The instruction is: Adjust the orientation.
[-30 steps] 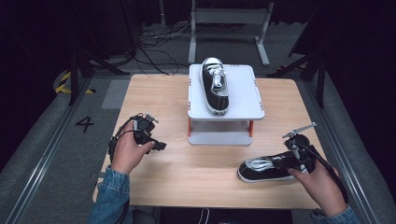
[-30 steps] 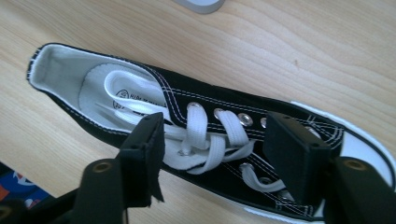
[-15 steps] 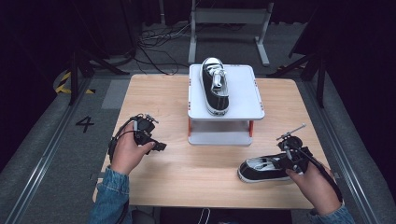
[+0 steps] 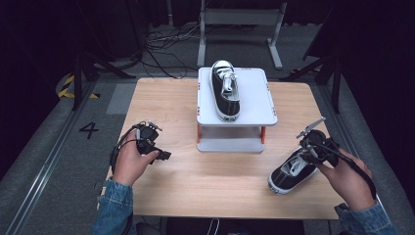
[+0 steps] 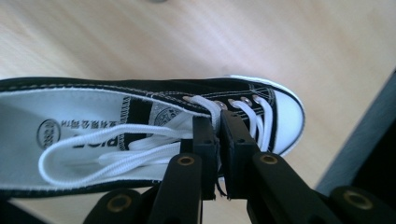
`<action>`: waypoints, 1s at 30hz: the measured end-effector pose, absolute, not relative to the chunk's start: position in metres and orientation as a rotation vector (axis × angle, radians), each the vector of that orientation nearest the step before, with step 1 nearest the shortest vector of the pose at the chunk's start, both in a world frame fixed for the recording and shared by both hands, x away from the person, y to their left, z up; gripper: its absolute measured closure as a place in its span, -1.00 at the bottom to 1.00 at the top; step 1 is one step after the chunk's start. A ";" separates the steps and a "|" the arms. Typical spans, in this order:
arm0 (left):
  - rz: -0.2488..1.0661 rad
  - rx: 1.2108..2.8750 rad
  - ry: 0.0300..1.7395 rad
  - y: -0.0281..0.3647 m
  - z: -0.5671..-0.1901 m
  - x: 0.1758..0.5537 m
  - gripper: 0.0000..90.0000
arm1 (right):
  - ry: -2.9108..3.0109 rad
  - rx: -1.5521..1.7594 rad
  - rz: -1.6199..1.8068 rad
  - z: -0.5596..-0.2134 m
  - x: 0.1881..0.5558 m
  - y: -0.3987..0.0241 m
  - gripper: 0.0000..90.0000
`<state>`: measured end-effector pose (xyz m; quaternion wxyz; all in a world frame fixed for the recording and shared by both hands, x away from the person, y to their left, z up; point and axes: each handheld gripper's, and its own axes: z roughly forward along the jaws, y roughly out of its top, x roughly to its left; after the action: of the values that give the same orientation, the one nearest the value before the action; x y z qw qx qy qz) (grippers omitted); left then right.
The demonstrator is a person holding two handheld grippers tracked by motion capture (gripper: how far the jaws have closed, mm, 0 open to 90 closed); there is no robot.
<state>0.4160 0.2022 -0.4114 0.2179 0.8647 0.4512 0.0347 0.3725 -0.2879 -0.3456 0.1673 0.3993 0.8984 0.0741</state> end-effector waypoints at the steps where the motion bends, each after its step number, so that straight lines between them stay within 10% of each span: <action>1: 0.094 2.396 1.246 0.201 -0.412 0.416 -0.53 | 2.574 1.066 0.194 -0.346 0.377 -0.289 0.92; 8: 0.092 2.397 1.247 0.203 -0.412 0.417 -0.53 | 2.632 1.037 0.316 -0.371 0.400 -0.306 0.96; 16: 0.083 2.403 1.234 0.199 -0.413 0.419 -0.53 | 2.535 1.346 0.437 -0.374 0.401 -0.326 0.07; 30: 0.066 2.416 1.199 0.188 -0.413 0.428 -0.53 | 2.533 1.522 0.386 -0.387 0.395 -0.314 -0.32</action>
<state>0.4280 0.1885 -0.4134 0.2202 0.8735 0.4335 0.0240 0.3947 -0.3143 -0.3866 0.0806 0.5091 0.8471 0.1291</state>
